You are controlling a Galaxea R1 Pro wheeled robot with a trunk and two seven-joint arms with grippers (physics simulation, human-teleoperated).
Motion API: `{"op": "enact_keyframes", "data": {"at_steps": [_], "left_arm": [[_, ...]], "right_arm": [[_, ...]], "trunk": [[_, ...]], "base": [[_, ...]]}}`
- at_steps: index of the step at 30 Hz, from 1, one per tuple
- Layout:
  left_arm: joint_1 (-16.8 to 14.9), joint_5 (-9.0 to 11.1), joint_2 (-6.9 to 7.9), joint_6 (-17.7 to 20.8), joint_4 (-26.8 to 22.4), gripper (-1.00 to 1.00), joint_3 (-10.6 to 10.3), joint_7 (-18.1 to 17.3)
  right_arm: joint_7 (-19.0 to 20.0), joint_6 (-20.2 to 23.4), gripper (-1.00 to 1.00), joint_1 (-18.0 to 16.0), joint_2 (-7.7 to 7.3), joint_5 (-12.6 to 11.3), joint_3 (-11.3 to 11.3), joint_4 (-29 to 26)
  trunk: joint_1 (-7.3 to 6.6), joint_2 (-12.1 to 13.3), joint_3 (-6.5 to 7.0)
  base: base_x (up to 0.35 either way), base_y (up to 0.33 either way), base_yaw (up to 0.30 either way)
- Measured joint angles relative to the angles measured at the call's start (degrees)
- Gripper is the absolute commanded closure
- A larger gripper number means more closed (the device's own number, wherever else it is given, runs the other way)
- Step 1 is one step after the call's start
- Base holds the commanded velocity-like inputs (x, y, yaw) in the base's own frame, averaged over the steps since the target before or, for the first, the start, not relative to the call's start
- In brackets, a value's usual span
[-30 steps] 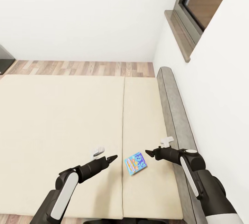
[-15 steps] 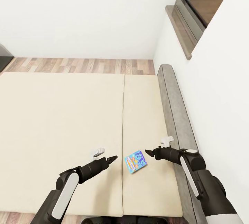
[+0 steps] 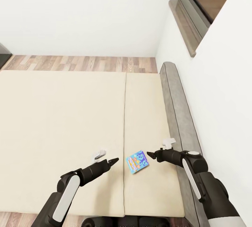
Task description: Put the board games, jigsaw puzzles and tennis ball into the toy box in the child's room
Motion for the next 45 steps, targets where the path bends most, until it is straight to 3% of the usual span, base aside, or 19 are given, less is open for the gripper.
{"op": "enact_keyframes", "data": {"at_steps": [12,21,23,31,45], "left_arm": [[-0.82,-0.22,0.02,-0.04,0.13,-1.00,0.12,0.03],[-6.17,-0.39,-0.10,0.30,1.71,-1.00,0.09,-0.08],[-8.15,-0.23,-0.18,0.27,3.29,-1.00,0.06,-0.35],[-10.90,-0.37,-0.46,-1.08,8.44,-1.00,0.09,-1.44],[-16.02,-0.65,-0.40,-4.17,16.26,-1.00,0.08,-6.01]], "right_arm": [[0.00,0.58,-1.00,-0.17,0.00,-0.04,-0.18,0.12],[-0.22,2.97,-1.00,-1.74,0.03,-0.03,-0.55,1.35],[-0.26,4.66,-1.00,-3.49,0.08,0.00,-0.97,2.04],[-0.20,9.08,-1.00,-8.84,0.17,0.05,-1.83,5.87],[-0.25,11.00,-1.00,-15.65,0.19,0.04,-2.16,14.47]], "trunk": [[0.00,0.00,-1.11],[0.00,0.00,-1.94],[0.00,0.00,-2.13],[0.00,0.00,-2.87],[0.00,0.00,-4.17]], "base": [[0.000,0.000,0.000],[0.000,0.000,0.000],[0.000,0.000,0.000],[0.000,0.000,0.000],[0.000,0.000,0.000]]}}
